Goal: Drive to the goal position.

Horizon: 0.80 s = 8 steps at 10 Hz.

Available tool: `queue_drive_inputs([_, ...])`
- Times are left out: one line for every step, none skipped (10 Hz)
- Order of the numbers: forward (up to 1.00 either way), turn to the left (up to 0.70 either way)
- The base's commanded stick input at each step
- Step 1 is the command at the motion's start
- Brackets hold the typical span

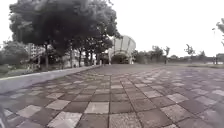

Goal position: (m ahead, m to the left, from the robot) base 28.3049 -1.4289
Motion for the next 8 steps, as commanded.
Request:
queue_drive_inputs([1.00,0.00])
queue_drive_inputs([1.00,0.00])
queue_drive_inputs([1.00,0.00])
queue_drive_inputs([1.00,0.00])
queue_drive_inputs([1.00,0.00])
queue_drive_inputs([1.00,0.00])
queue_drive_inputs([1.00,0.00])
queue_drive_inputs([1.00,0.00])
